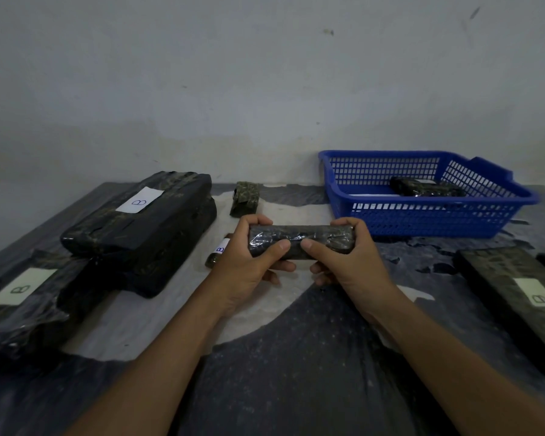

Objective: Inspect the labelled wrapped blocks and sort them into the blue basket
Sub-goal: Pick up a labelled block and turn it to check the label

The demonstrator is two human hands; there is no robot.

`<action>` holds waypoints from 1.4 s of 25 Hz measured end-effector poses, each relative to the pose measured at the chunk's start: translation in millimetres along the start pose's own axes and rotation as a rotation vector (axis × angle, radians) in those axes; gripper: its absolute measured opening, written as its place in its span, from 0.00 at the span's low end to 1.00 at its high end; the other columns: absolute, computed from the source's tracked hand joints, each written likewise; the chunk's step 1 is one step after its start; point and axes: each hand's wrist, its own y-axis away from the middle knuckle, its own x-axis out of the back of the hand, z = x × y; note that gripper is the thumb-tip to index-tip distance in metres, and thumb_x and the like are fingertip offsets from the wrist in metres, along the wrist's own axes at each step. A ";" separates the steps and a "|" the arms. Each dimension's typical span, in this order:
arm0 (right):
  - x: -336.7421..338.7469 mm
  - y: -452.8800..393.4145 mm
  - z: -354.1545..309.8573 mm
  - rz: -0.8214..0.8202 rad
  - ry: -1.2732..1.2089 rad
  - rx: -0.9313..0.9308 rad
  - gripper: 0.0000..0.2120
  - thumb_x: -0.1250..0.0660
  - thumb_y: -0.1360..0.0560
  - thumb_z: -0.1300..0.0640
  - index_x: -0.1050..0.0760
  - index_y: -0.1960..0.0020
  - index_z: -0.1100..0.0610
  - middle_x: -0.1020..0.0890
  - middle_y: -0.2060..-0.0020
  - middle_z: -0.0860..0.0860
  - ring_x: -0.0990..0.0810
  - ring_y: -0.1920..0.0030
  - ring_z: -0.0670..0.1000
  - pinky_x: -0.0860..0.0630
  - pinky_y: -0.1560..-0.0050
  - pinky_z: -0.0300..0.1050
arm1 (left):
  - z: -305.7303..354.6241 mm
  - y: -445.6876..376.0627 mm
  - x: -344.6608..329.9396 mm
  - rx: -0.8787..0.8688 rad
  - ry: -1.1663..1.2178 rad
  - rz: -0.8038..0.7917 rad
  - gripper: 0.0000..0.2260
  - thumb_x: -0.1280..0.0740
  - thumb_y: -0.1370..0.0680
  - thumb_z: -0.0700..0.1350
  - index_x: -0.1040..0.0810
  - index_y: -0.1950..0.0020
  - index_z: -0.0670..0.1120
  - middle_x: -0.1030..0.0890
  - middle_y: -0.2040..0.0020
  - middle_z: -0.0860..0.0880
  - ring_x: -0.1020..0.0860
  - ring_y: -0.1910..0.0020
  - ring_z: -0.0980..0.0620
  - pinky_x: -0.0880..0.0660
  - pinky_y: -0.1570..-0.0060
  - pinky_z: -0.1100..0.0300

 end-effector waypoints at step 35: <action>4.0 -6.8 5.8 -0.025 -0.047 -0.025 0.10 0.31 0.20 0.46 0.26 0.45 0.50 0.17 0.45 0.53 0.15 0.49 0.52 0.20 0.60 0.46 | -3.2 -2.1 -1.6 -0.039 -0.017 0.067 0.14 0.27 0.23 0.40 0.24 0.39 0.44 0.18 0.46 0.48 0.16 0.56 0.53 0.18 0.64 0.60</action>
